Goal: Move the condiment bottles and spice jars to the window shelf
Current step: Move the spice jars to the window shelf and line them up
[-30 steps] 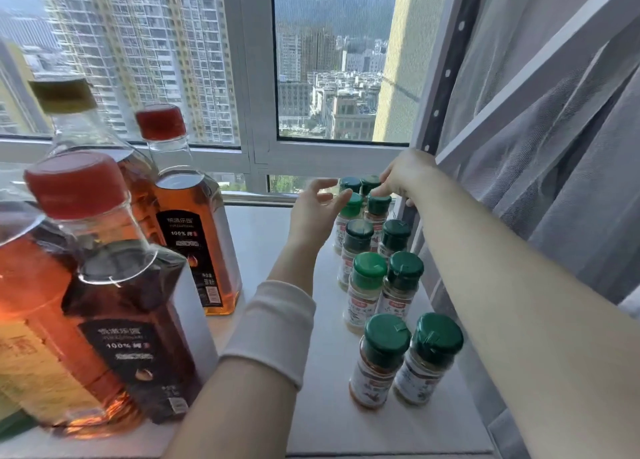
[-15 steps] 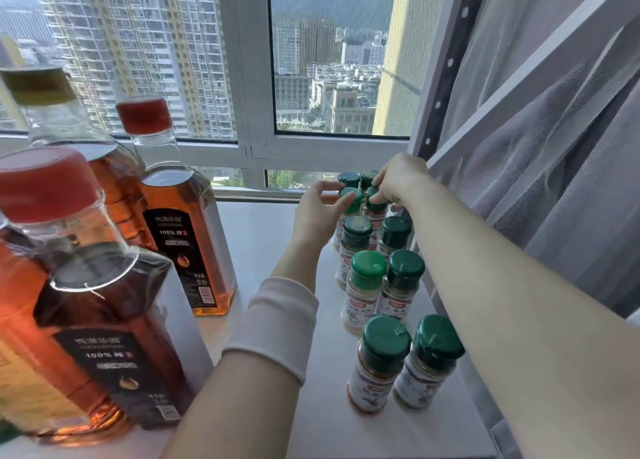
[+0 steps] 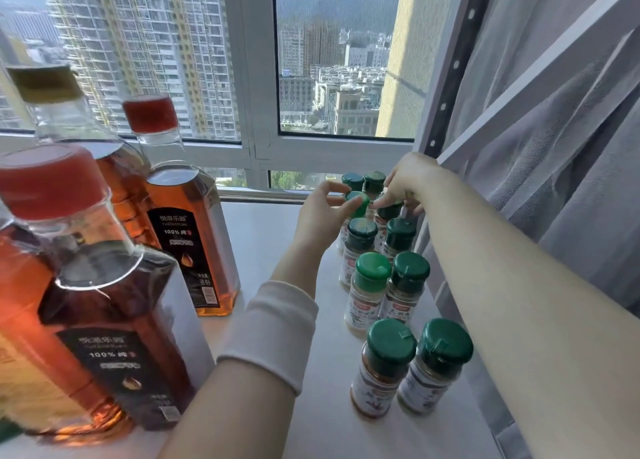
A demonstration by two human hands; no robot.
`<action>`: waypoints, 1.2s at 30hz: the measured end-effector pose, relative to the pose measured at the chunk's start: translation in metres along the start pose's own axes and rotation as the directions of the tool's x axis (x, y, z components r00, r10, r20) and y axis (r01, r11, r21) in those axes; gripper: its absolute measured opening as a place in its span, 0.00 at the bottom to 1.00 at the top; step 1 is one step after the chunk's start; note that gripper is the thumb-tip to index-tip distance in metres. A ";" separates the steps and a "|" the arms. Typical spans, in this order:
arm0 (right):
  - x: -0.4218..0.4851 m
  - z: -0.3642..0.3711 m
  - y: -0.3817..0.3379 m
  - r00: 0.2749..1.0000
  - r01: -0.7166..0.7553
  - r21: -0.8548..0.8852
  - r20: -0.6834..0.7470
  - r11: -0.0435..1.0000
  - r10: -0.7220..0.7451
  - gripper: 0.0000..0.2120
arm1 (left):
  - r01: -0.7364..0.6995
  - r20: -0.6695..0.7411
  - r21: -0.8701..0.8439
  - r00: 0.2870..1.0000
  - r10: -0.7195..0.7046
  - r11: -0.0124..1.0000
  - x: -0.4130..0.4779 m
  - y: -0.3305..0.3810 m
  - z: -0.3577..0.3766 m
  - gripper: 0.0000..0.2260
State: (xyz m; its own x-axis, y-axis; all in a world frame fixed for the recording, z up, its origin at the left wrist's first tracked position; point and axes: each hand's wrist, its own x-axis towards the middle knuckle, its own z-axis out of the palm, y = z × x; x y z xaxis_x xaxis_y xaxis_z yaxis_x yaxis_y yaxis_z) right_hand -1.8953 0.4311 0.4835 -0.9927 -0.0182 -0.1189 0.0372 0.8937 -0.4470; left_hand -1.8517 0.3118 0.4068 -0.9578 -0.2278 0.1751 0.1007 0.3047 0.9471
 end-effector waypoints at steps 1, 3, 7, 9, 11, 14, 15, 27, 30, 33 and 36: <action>0.004 -0.003 0.001 0.996 0.026 -0.044 -0.081 0.999 -0.030 0.25 | -0.014 -0.026 0.000 1.000 0.014 1.000 0.001 0.001 -0.001 0.13; 0.011 -0.007 -0.001 0.974 0.038 -0.014 -0.225 0.999 -0.040 0.24 | -0.046 -0.134 -0.003 0.990 0.045 0.999 0.005 0.002 -0.004 0.13; 0.026 -0.008 -0.009 0.951 0.088 0.037 -0.302 0.995 -0.072 0.20 | -0.044 -0.172 -0.008 0.984 0.042 0.999 0.024 0.007 -0.003 0.15; 0.032 -0.004 -0.012 0.967 0.095 0.045 -0.242 0.994 -0.081 0.22 | 0.006 -0.114 -0.001 0.993 -0.006 1.000 0.035 0.004 -0.001 0.17; 0.037 -0.001 -0.010 0.979 0.084 0.044 -0.189 0.995 -0.075 0.21 | 0.059 -0.073 -0.013 0.996 -0.060 0.998 0.042 0.000 0.000 0.19; 0.041 0.001 -0.004 0.985 0.099 0.031 -0.145 0.995 -0.094 0.18 | 0.093 -0.036 -0.049 0.995 -0.094 0.995 0.047 -0.006 0.000 0.21; 0.040 0.001 -0.003 0.986 0.110 0.016 -0.127 0.994 -0.107 0.17 | 0.103 -0.013 -0.060 0.994 -0.104 0.993 0.048 -0.007 0.000 0.21; 0.047 0.010 -0.003 0.991 0.077 0.072 -0.114 0.994 -0.068 0.17 | 0.152 0.092 -0.070 0.985 -0.145 0.986 0.055 -0.002 0.005 0.17; 0.053 0.010 -0.002 0.989 0.048 0.044 -0.144 0.998 -0.041 0.15 | 0.148 0.079 -0.077 0.987 -0.142 0.986 0.053 0.000 0.006 0.16; 0.057 0.011 0.000 0.989 0.015 0.037 -0.150 0.999 -0.009 0.14 | 0.155 0.078 -0.096 0.986 -0.148 0.983 0.051 0.002 0.007 0.16; 0.056 0.010 -0.002 0.991 0.004 0.020 -0.135 1.000 -0.002 0.17 | 0.151 0.076 -0.091 0.987 -0.144 0.984 0.049 0.003 0.007 0.16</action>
State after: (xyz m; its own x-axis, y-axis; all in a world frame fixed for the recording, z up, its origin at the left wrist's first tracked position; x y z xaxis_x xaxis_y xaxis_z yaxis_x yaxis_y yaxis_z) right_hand -1.9497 0.4241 0.4685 -0.9991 0.0413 0.0029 0.0352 0.8843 -0.4656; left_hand -1.9006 0.3077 0.4167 -0.9800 -0.1984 0.0158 -0.0208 0.1809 0.9833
